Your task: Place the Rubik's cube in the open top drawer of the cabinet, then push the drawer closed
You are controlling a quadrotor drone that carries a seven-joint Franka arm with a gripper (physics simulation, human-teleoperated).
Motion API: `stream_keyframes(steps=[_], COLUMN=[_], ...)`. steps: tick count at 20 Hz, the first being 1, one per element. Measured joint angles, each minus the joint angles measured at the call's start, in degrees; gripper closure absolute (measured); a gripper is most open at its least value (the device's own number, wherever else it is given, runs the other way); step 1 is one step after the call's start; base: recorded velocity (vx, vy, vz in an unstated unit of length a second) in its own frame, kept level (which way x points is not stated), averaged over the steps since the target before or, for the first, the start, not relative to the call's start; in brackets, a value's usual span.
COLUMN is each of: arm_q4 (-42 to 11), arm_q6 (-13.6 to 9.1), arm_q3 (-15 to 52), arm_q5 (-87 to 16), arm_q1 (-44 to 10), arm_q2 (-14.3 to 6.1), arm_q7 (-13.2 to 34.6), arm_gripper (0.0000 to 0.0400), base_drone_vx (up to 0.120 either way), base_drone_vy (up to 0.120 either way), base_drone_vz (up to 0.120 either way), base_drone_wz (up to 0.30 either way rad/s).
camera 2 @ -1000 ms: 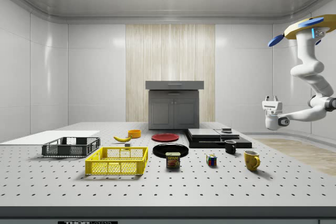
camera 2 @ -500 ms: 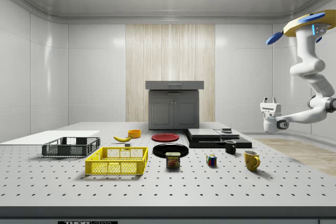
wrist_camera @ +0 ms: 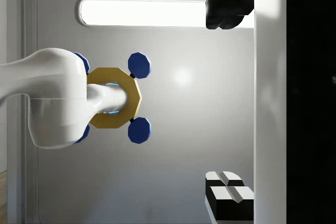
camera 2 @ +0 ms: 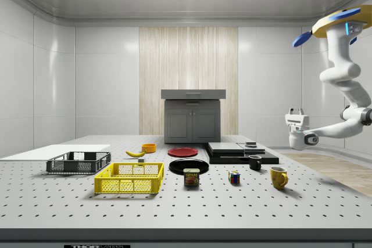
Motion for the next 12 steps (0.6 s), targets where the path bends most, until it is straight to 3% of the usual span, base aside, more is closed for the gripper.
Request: stream_keyframes(steps=[12], arm_q4=[-0.33], arm_q6=[0.50], arm_q3=[0.24], arm_q5=[-0.28], arm_q1=[-0.11], arm_q2=[-0.35], arm_q7=[0.02], arm_gripper=[0.0000], base_drone_vx=[0.120], base_drone_vy=[0.120], base_drone_vz=[0.000], base_drone_wz=[0.000])
